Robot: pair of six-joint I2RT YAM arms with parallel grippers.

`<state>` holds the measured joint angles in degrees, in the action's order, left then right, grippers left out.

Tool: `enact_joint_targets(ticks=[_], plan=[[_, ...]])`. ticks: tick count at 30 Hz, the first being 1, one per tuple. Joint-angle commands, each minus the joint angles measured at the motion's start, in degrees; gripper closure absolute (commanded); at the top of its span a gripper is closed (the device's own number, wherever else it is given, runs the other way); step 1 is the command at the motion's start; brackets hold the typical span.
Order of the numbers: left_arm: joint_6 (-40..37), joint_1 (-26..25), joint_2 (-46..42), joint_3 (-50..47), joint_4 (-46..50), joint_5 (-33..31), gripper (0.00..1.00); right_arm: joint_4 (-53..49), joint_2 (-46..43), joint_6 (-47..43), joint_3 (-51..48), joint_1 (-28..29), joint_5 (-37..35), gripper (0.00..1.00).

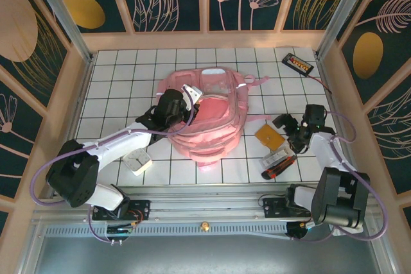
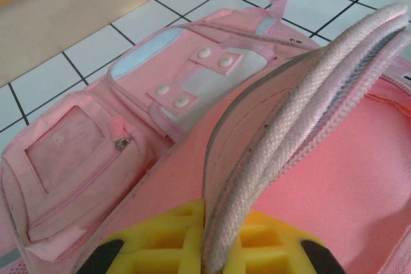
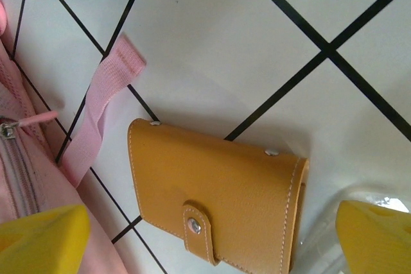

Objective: Pack books, pencil case, and school supplies into a backpack

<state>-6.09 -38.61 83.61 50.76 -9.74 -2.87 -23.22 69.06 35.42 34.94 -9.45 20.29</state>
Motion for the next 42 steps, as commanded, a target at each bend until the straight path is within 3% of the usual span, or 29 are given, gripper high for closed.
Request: enact_joint_targets(ticks=[1, 13, 24, 36, 42], plan=[[2.31, 0.57, -1.43, -0.40, -0.81, 0.60, 1.00, 4.24, 2.13, -0.75, -1.08, -0.53, 2.35, 0.02], [2.91, 0.58, -1.12, -0.40, -0.55, 0.30, 1.00, 10.74, 7.77, 0.30, -0.84, 0.39, 6.51, 0.09], [3.43, 0.54, -0.72, -0.06, -0.03, 0.56, 1.00, 14.08, 11.58, -0.21, -1.70, 1.94, 7.32, 0.46], [4.30, 0.57, -1.98, -0.30, 0.68, 0.43, 1.00, 14.11, 15.33, -3.87, -2.94, 4.30, 3.97, 0.50], [5.12, 0.57, -2.12, -0.18, 0.77, 0.64, 1.00, 14.47, 16.42, -4.12, -2.55, 5.93, 2.81, 0.66]])
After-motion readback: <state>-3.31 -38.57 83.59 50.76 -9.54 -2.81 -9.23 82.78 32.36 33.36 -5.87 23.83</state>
